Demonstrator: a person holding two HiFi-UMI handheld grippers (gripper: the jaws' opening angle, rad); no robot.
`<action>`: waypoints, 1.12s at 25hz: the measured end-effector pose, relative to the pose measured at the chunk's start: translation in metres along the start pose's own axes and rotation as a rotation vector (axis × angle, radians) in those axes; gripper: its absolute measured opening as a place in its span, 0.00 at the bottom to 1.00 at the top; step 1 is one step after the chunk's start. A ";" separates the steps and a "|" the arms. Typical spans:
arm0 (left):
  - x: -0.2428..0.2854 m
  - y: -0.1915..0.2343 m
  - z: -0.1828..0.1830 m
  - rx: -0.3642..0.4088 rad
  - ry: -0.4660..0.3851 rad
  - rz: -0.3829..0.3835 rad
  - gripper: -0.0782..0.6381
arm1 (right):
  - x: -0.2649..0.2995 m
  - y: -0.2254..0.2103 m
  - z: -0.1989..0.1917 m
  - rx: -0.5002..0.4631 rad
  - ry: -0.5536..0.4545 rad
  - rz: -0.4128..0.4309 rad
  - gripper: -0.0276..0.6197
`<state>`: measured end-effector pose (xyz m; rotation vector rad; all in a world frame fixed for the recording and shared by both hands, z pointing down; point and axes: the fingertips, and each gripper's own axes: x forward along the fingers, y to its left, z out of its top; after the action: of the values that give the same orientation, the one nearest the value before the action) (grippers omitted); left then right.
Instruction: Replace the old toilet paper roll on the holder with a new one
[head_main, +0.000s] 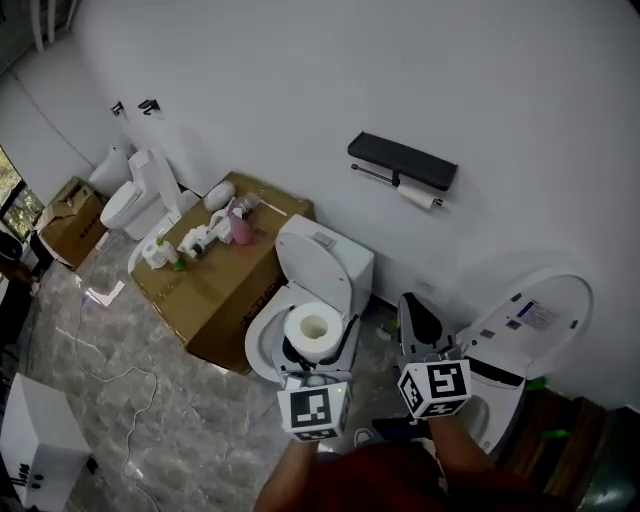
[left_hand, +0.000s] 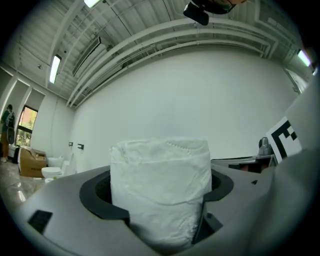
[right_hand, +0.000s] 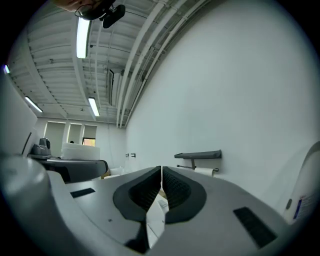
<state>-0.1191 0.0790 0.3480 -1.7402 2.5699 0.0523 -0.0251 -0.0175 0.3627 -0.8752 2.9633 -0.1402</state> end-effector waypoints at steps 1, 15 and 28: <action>0.009 -0.006 -0.001 -0.003 -0.007 -0.023 0.72 | 0.002 -0.009 0.000 -0.002 0.000 -0.019 0.08; 0.139 0.010 -0.034 -0.015 0.027 -0.239 0.72 | 0.091 -0.060 -0.021 -0.014 0.031 -0.237 0.08; 0.248 0.026 -0.028 -0.066 0.009 -0.461 0.72 | 0.168 -0.086 -0.015 -0.022 0.029 -0.447 0.08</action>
<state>-0.2353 -0.1429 0.3633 -2.3088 2.1270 0.1160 -0.1203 -0.1798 0.3832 -1.5352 2.7449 -0.1351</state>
